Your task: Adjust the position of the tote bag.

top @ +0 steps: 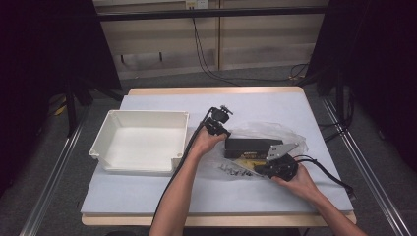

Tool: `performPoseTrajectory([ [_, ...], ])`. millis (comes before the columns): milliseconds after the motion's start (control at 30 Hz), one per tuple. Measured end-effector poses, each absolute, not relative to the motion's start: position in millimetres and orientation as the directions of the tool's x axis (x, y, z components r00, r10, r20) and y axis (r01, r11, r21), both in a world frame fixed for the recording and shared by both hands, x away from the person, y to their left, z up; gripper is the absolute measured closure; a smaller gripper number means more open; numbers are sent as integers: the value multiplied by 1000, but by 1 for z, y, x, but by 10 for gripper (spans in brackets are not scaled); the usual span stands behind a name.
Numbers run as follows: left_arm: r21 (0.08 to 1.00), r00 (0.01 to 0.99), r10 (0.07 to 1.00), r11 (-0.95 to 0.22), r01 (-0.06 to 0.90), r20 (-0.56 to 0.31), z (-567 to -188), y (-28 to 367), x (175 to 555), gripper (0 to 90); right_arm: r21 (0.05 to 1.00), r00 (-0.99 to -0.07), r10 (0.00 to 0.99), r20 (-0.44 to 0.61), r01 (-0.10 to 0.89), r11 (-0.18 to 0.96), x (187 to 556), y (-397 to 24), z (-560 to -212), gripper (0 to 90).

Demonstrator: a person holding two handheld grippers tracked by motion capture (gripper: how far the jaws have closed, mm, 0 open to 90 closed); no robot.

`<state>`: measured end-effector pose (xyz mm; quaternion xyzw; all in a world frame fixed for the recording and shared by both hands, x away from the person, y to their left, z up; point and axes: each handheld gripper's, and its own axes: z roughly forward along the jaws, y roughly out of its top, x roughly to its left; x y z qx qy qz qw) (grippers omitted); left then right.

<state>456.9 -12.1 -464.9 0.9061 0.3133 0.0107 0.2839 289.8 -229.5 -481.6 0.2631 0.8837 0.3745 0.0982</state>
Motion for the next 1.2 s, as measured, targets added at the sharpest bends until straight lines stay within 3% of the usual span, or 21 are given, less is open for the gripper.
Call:
performPoseTrajectory([
  [633,597,780,605,-571,563,-158,-473,-8,462,900,705,-865,500,50,385,595,272,-230,-480,900],
  [1200,728,853,503,-531,432,-139,-434,5,424,900,815,-814,579,50,368,447,284,-259,-442,900],
])
